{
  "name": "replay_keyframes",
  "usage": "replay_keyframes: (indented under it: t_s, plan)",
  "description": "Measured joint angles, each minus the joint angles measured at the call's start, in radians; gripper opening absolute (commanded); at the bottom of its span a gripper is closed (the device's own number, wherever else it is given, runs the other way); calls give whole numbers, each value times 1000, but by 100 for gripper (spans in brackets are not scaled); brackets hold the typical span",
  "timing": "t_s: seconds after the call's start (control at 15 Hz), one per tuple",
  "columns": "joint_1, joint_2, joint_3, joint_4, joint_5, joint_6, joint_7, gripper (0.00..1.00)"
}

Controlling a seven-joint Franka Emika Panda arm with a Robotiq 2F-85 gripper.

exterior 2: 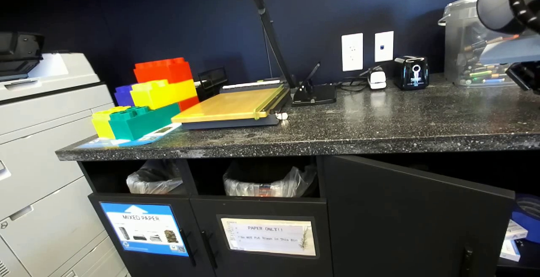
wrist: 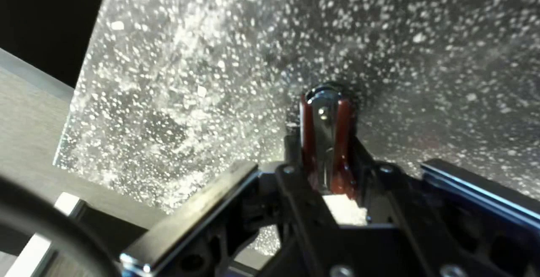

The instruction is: Move the staple remover to the right

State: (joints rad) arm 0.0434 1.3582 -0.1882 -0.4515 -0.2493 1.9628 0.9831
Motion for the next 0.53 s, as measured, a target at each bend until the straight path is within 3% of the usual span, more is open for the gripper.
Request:
replay_keyframes:
  t_s: [0.13, 0.2, 0.33, 0.53]
  plan:
    - [8, 4, -14, 3, 0, -3, 9, 7]
    - [10, 4, -18, 3, 0, -3, 11, 54]
    - [10, 4, -19, 2, 1, -3, 11, 60]
    - [11, 2, -22, 2, 1, -24, 5, 81]
